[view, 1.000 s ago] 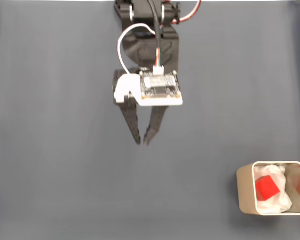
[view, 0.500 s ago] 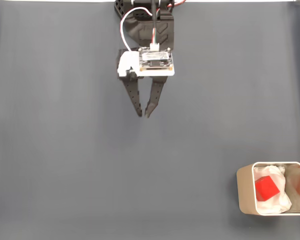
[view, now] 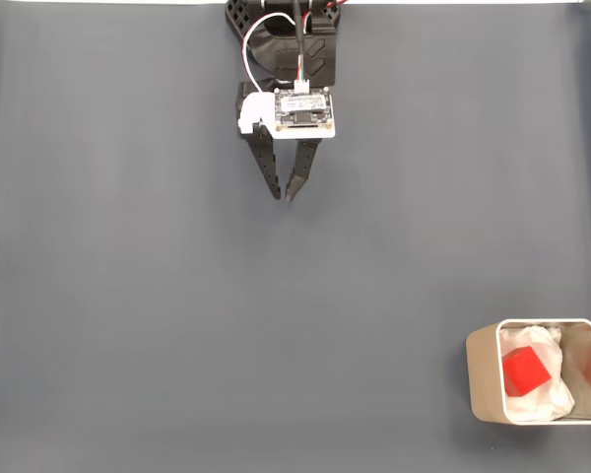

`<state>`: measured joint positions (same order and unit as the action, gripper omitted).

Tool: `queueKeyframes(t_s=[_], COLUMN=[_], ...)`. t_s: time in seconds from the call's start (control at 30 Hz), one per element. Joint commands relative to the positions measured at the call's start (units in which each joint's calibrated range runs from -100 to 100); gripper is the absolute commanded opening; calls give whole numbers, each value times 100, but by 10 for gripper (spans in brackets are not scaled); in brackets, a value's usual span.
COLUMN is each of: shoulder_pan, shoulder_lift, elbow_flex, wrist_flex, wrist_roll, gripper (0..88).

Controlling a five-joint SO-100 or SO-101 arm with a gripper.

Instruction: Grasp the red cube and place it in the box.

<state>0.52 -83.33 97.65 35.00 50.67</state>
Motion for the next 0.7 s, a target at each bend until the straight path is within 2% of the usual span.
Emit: queueKeyframes(t_s=[0.0, 0.37, 0.67], shoulder_pan=[-38, -45, -38], shoulder_lift=[-818, -1659, -1659], elbow_flex=[208, 217, 217], wrist_flex=[721, 3155, 3991], wrist_roll=[-49, -283, -239], gripper=[0, 0, 0])
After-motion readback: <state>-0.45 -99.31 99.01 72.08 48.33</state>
